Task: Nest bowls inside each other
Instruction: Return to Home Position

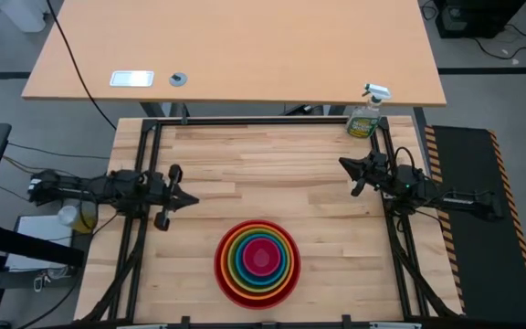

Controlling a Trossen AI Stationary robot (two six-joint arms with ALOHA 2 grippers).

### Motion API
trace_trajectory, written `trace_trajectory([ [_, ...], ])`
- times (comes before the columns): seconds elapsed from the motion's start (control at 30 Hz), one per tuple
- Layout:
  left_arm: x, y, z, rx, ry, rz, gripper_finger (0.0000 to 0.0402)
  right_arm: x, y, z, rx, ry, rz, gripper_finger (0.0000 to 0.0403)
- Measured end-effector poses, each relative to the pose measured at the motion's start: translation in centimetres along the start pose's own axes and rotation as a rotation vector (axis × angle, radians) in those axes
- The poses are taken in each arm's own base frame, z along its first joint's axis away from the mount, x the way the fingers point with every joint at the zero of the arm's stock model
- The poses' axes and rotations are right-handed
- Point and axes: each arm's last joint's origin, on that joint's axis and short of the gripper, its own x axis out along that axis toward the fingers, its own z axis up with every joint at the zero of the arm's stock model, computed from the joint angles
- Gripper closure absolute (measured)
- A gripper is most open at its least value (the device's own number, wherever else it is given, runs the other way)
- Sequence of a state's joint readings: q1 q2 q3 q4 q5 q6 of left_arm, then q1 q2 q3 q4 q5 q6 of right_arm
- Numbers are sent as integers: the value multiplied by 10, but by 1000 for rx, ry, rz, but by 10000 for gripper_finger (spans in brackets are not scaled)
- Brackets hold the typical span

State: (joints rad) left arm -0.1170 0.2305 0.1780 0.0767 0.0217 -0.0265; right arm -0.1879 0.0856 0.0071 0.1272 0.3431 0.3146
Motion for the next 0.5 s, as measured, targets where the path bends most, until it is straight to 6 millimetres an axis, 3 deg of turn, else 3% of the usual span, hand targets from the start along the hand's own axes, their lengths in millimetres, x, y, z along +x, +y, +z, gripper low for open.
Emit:
trace_trajectory([
  [0.27, -4, -10, -27, -59, -8, -108, 384, 0, 0, 0, 0, 0, 0, 384],
  [0.5, -6, -18, -31, -47, 4, -219, 384, 0, 0, 0, 0, 0, 0, 384],
])
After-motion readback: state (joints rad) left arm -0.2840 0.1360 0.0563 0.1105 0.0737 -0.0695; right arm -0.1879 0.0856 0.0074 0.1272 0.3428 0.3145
